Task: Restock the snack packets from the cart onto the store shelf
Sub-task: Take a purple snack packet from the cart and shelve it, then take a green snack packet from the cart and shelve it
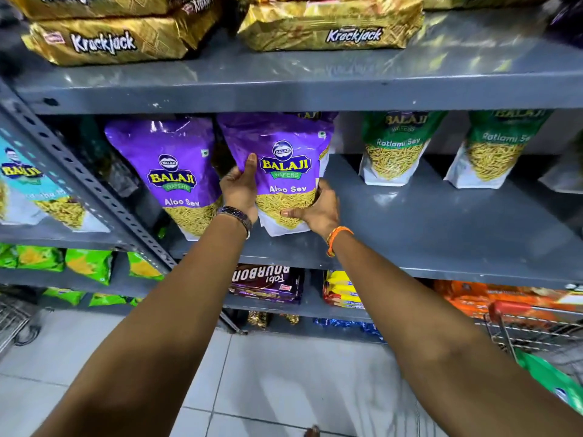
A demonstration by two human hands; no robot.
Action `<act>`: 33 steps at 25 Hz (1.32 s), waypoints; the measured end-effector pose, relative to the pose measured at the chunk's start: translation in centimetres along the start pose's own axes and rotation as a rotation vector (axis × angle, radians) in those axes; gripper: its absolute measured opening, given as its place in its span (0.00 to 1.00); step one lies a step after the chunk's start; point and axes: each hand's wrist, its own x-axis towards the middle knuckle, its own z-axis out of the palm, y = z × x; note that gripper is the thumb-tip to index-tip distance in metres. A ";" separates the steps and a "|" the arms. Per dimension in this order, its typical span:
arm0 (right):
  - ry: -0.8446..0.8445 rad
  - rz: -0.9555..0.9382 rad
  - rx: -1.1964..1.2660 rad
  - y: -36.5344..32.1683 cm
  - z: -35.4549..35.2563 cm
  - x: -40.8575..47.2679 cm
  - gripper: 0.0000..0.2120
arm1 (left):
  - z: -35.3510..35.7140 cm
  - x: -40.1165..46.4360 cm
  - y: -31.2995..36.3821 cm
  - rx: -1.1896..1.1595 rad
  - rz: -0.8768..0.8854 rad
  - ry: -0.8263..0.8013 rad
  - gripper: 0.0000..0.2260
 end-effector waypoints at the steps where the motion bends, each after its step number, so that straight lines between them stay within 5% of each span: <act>1: -0.011 0.004 -0.004 -0.1 -0.1 -0.1 0.39 | -0.1 -0.3 -0.1 -0.010 -0.007 -0.003 0.11; 4: -0.057 0.030 0.071 0.0 -0.8 -0.6 0.43 | -0.4 -0.6 -0.6 -0.173 -0.011 0.021 0.07; 7: -0.036 0.079 0.230 0.0 -2.9 -1.7 0.45 | -0.5 -2.7 -1.4 -0.193 -0.090 0.042 0.25; 10: 0.014 0.092 0.304 0.2 -6.6 -4.0 0.42 | -0.8 -4.4 -3.6 -0.194 -0.192 0.025 0.09; 15: 0.149 0.076 0.365 1.8 -13.6 -8.7 0.33 | 2.1 -9.0 -6.3 -0.131 -0.299 -0.072 0.06; 19: 0.329 0.081 0.375 4.2 -21.0 -13.4 0.29 | 8.1 -14.2 -8.4 -0.037 -0.362 -0.213 0.14; 22: 0.455 0.089 0.332 6.4 -27.7 -17.8 0.29 | 13.3 -18.1 -10.3 0.005 -0.443 -0.341 0.07; 25: 0.556 0.091 0.287 9.6 -35.0 -22.7 0.30 | 18.4 -23.4 -11.5 0.057 -0.479 -0.501 0.19; 30: 0.775 0.241 0.278 15.6 -42.9 -31.1 0.25 | 25.6 -32.3 -15.7 0.104 -0.573 -0.704 0.05; 33: 0.866 0.365 0.328 21.1 -44.9 -34.0 0.24 | 29.2 -36.6 -18.8 0.267 -0.629 -0.816 0.07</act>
